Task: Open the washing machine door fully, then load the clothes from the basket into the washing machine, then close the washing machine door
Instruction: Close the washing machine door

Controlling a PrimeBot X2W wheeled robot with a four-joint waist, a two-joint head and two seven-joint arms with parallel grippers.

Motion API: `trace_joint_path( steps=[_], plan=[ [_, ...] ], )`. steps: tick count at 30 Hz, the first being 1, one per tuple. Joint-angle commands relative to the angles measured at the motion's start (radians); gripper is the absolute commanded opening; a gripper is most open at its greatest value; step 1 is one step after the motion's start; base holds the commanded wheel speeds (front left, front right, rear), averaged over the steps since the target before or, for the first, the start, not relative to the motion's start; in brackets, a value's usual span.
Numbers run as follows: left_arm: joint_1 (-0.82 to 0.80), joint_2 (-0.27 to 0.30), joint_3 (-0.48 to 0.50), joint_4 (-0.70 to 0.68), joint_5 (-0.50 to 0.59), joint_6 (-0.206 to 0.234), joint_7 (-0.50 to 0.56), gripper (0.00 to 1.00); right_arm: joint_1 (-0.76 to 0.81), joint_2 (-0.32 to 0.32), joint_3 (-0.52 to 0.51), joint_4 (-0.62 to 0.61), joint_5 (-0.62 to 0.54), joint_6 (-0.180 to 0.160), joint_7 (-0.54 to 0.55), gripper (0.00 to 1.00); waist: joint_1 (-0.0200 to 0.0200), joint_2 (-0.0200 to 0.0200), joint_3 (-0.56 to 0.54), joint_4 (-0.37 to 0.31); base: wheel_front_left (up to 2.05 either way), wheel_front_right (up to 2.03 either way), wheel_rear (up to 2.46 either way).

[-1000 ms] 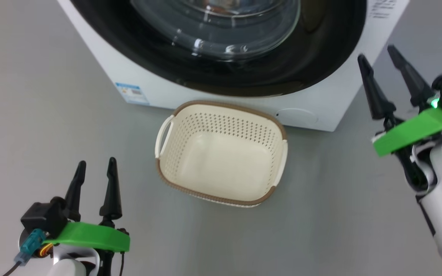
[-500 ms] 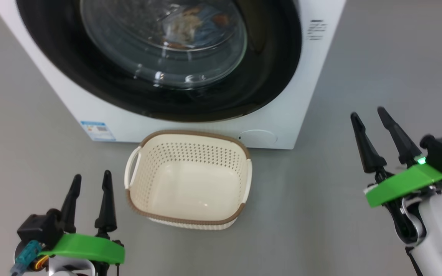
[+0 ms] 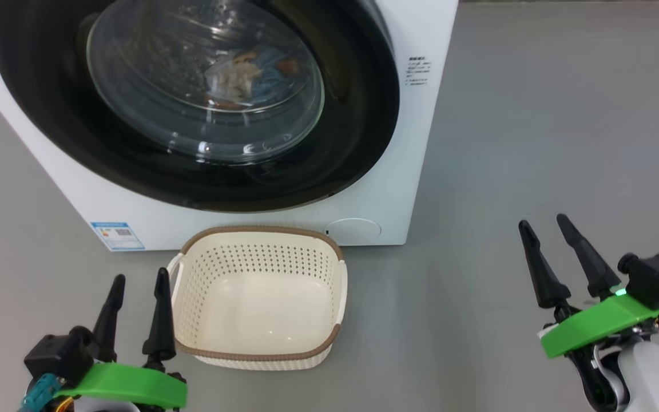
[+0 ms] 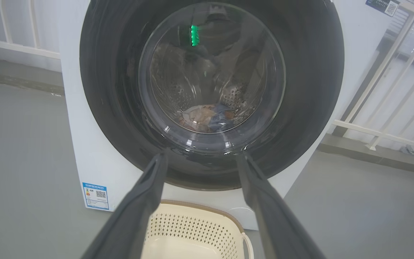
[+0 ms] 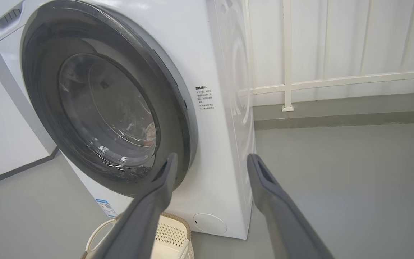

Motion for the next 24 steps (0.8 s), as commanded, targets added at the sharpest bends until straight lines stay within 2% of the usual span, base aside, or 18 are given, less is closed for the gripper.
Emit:
trace_joint_path(
  steps=[1,24],
  plan=[
    [0.0,0.027,0.026,-0.038,-0.012,-0.001,-0.006,1.0,0.017,0.003,0.005,-0.034,-0.013,-0.002,-0.005,1.0,0.0,0.0,-0.01,-0.01,0.0,0.0,0.0],
    [0.003,0.036,0.032,-0.057,-0.015,-0.002,-0.006,1.0,0.038,0.031,-0.017,-0.056,-0.057,-0.002,-0.005,1.0,0.0,0.0,0.013,-0.018,0.0,0.0,0.0]
  ],
)
